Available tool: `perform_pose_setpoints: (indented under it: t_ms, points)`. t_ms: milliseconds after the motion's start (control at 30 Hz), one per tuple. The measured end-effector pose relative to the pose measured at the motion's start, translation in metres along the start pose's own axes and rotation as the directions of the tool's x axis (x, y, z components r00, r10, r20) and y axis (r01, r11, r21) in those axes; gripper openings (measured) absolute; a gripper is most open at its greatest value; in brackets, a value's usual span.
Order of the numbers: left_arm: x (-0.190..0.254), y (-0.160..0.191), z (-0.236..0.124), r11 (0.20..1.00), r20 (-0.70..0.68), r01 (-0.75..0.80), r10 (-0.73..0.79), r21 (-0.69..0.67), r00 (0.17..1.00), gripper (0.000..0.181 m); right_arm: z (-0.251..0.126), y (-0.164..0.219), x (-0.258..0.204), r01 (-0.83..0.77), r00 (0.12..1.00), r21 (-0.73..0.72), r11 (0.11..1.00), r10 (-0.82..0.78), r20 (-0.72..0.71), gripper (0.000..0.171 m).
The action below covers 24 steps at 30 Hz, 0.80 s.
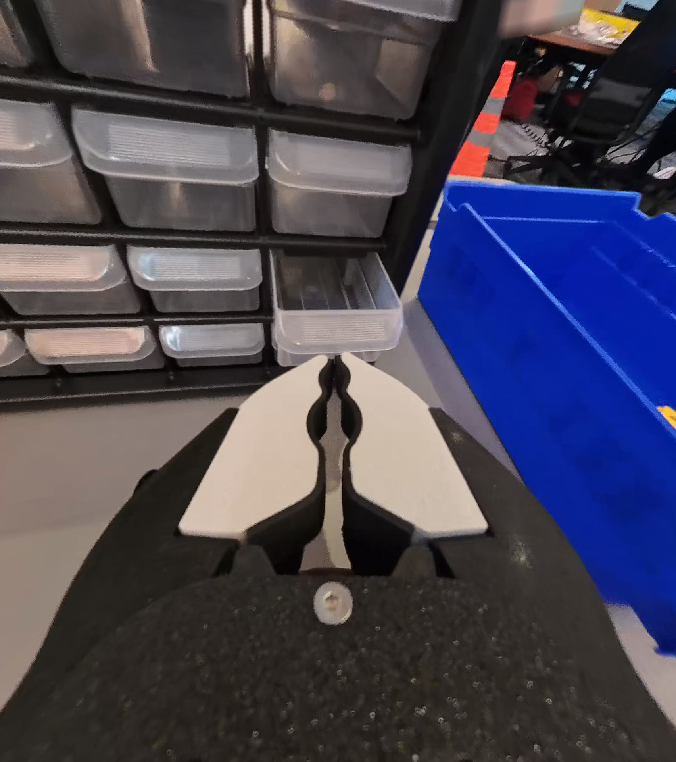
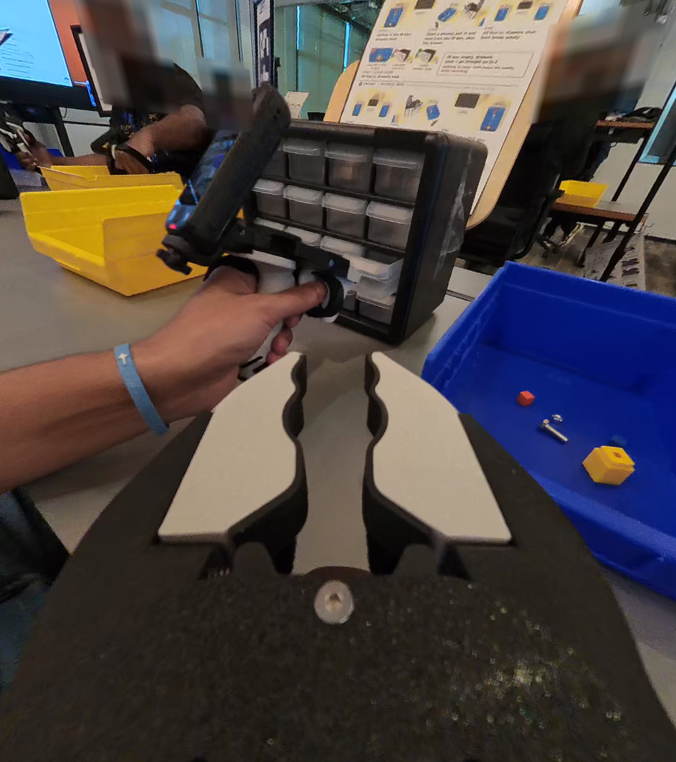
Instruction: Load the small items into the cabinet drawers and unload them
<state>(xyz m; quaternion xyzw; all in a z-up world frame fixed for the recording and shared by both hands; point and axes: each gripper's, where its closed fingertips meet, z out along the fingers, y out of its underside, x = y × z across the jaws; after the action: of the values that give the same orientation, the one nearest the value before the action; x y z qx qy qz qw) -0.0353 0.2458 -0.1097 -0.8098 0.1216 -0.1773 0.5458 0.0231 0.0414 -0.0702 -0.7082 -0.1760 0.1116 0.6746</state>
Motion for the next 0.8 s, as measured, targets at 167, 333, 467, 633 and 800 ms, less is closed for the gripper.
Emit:
perform_pose_setpoints:
  t_ms: [167,333,467,633,800]
  points:
    - [-0.001,-0.007,0.024,0.999,0.001,0.013,-0.013,-0.037,1.000,0.006,0.000,0.004,0.002,-0.039,0.999,-0.016,0.999,0.039,0.017,0.026]
    - [-0.007,-0.014,0.040,0.999,0.030,-0.016,0.017,-0.051,0.999,0.007,0.007,0.010,-0.003,-0.018,0.999,-0.043,0.999,0.020,0.047,0.026]
    - [-0.009,-0.011,0.043,0.998,0.038,-0.017,0.019,-0.056,0.999,0.012,0.011,0.017,0.002,0.025,0.999,-0.069,0.997,-0.023,0.043,0.026]
    - [0.000,-0.008,0.024,0.996,-0.033,-0.073,0.071,-0.060,0.997,0.029,0.010,0.015,0.005,-0.052,0.997,-0.053,0.997,0.055,0.058,0.026]
    - [-0.008,-0.022,-0.039,0.986,-0.180,-0.168,0.165,-0.002,0.970,0.056,0.006,0.014,0.014,-0.098,0.994,-0.044,0.994,0.100,0.033,0.026]
